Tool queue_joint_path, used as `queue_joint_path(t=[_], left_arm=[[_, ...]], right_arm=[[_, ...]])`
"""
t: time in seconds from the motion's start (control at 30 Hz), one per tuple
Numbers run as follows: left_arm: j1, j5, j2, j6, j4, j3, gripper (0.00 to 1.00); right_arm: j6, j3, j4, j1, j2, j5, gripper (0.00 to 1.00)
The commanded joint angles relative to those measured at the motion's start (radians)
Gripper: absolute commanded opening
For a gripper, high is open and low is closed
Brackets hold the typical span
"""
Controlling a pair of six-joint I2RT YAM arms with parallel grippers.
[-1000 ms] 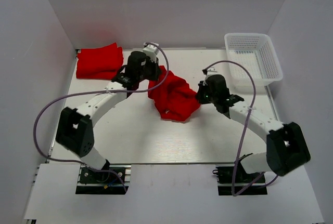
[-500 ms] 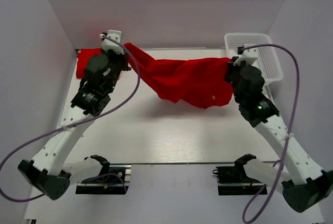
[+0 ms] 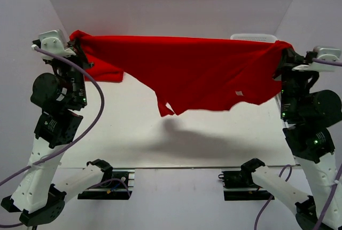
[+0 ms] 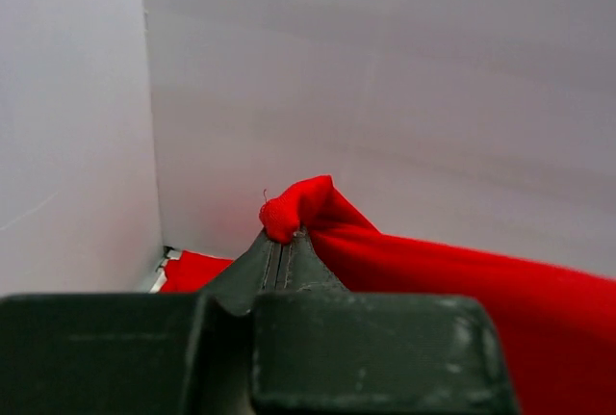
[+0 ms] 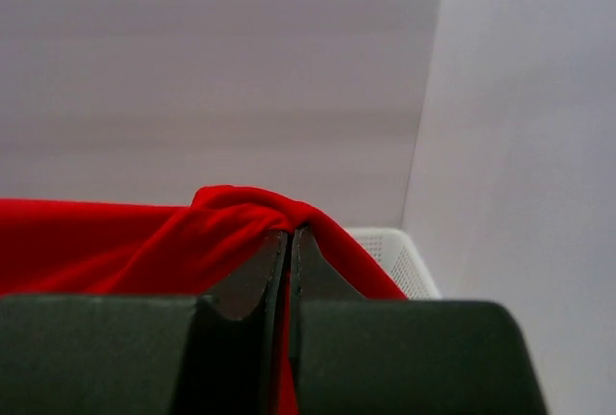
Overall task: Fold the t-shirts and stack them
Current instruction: Flatten out the tshirt
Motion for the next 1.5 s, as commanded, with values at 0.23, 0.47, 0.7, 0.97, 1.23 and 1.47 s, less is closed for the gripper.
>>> queue_joint_path(t=[0.23,0.47,0.7,0.97,1.23,1.47], left_arm=[[0.003,-0.117,-0.033,0.041,-0.05,0.03,0.0],[0.021,-0.137,0.138,-0.141,-0.05,-0.122,0.0],[0.067,-0.131,0.542,-0.267,-0.082,-0.109,0.0],[0.192,0.007,1.045,-0.246,-0.047,0.181,0.0],[0.245,0.136,1.37,-0.187,-0.114,0.49,0.57],[0.245,0.136,1.382,-0.187,-0.166,0.59,1.0]], right_arm=[[-0.06,0.04,0.048,-0.002,-0.005,0.057,0.0],[0.039,-0.088,0.127,-0.007,0.196,0.15,0.0],[0.153,-0.054,0.129,-0.086,0.672,0.106,0.0],[0.133,0.388,0.004,-0.174,1.221,0.015,0.0],[0.092,0.713,-0.044,-0.2,1.509,-0.063,0.3],[0.064,0.778,-0.032,-0.197,1.523,-0.07,0.9]])
